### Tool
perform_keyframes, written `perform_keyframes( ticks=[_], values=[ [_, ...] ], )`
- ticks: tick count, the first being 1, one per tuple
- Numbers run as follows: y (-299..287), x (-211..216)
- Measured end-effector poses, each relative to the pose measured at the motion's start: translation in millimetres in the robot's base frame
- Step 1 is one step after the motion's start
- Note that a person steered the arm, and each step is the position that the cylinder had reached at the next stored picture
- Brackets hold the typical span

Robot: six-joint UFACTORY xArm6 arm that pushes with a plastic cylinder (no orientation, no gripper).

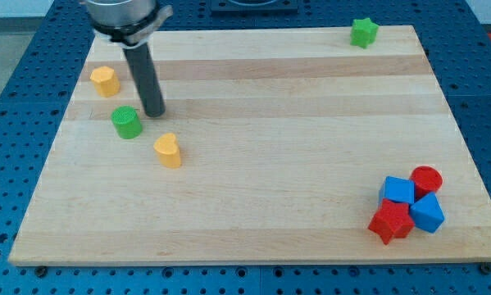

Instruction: Locate the green circle at the bottom of the green star

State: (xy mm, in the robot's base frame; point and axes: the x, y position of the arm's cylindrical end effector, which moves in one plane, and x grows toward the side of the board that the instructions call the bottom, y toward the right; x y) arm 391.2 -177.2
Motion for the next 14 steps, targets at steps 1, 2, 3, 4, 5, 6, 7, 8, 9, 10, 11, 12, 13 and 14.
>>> perform_keyframes(
  ticks=[1,2,3,4,5,6,7,8,9,10,11,12,13,14],
  values=[
    [-59.7,-6.2],
    [-95.3,-19.0],
    [-126.4,6.4],
    [-117.6,34.7],
    [-31.4,32.7],
    [84.4,20.7],
    [134.2,19.1],
    [104.1,19.1],
    [70.8,25.1],
    [92.1,59.1],
    [149.9,65.8],
    [222.8,-3.6],
    [280.2,-64.4],
    [320.5,-86.9]
  ],
)
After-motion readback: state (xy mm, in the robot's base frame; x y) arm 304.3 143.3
